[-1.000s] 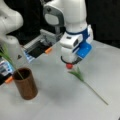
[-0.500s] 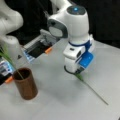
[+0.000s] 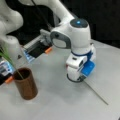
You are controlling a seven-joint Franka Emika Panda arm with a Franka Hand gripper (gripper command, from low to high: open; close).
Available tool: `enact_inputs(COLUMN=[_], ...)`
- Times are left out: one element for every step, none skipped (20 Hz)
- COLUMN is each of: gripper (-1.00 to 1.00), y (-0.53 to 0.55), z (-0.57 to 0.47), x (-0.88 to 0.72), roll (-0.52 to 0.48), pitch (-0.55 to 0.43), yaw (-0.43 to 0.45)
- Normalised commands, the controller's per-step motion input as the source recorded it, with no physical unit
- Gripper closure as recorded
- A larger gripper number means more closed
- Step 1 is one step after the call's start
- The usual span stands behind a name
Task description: Flower insertion into a vase
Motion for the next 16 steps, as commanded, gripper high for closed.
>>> enact_inputs(gripper=[-1.0, -1.0, -1.0, -1.0, -1.0, -1.0, -1.0, -1.0, -1.0, -1.0, -1.0, -1.0, -1.0, -1.0, -1.0, -1.0], y=[0.01, 0.01, 0.02, 0.03, 0.03, 0.03, 0.03, 0.04, 0.04, 0.04, 0.05, 0.06, 0.07, 0.08, 0.08, 0.08], z=[-0.19, -0.17, -0.14, -0.12, -0.12, -0.14, -0.16, -0.19, -0.21, -0.22, -0.21, -0.22, -0.2, -0.18, -0.19, -0.19], x=[0.13, 0.12, 0.11, 0.1, 0.1, 0.1, 0.1, 0.1, 0.09, 0.09, 0.08, 0.08, 0.07, 0.07, 0.08, 0.08], roll=[-0.211, -0.204, -0.2, -0.198, -0.211, -0.219, -0.222, -0.236, -0.238, -0.235, -0.229, -0.225, -0.223, -0.228, -0.23, -0.238], pitch=[-0.086, -0.08, -0.072, -0.068, -0.068, -0.079, -0.081, -0.085, -0.088, -0.087, -0.094, -0.095, -0.094, -0.101, -0.103, -0.108], yaw=[0.039, 0.028, 0.019, 0.013, 0.029, 0.037, 0.04, 0.036, 0.031, 0.024, 0.019, 0.015, 0.012, 0.012, 0.013, 0.014])
